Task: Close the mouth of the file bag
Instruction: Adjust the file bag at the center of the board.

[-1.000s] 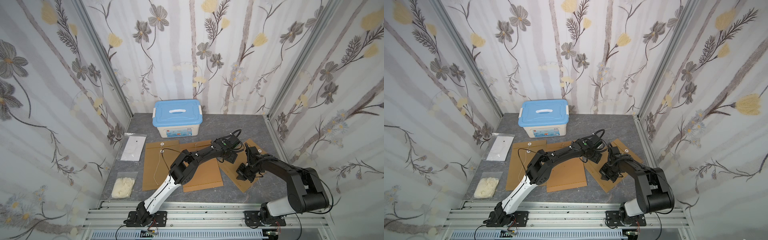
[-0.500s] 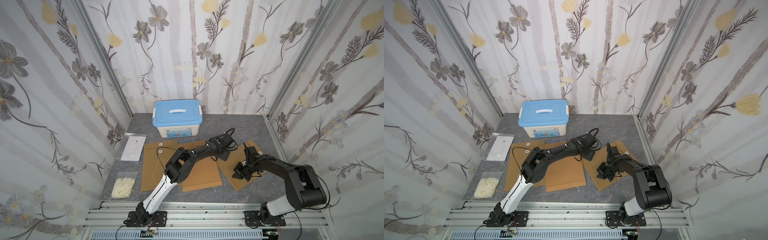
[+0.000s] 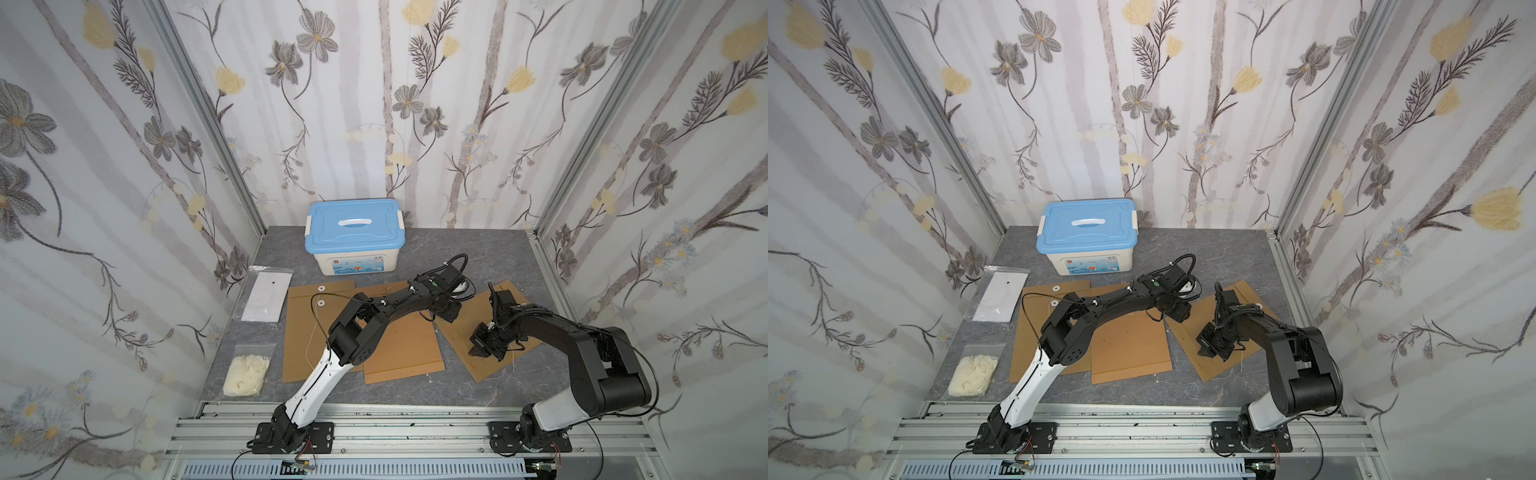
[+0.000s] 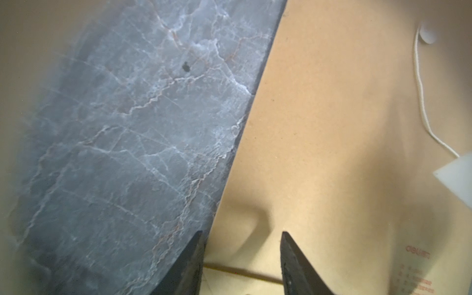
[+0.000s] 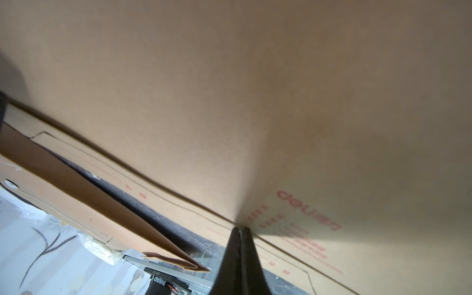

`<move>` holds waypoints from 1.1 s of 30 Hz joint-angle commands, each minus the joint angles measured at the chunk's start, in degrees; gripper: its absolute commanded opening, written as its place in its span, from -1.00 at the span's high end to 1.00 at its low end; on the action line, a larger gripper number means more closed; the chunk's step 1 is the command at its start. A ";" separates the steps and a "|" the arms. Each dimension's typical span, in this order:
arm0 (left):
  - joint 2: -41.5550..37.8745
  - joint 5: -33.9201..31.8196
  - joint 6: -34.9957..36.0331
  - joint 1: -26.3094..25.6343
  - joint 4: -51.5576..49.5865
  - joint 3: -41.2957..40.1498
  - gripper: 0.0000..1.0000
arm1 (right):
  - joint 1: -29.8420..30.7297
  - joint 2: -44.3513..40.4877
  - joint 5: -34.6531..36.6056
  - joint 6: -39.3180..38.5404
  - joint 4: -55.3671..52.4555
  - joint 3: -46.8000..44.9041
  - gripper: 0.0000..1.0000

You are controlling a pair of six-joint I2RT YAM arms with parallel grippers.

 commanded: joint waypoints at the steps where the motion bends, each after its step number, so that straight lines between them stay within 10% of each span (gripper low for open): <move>1: 4.64 11.58 0.46 -0.66 -26.73 -0.02 0.01 | -0.31 1.31 7.66 -0.87 2.86 0.59 1.00; 27: 5.49 6.65 -3.42 1.65 -26.96 -1.32 0.76 | -5.38 -2.07 8.99 -9.27 -10.23 9.48 0.99; 33: 3.15 7.08 -4.57 2.24 -25.87 -1.31 0.74 | -16.23 -4.42 21.99 -16.82 -18.13 10.17 0.40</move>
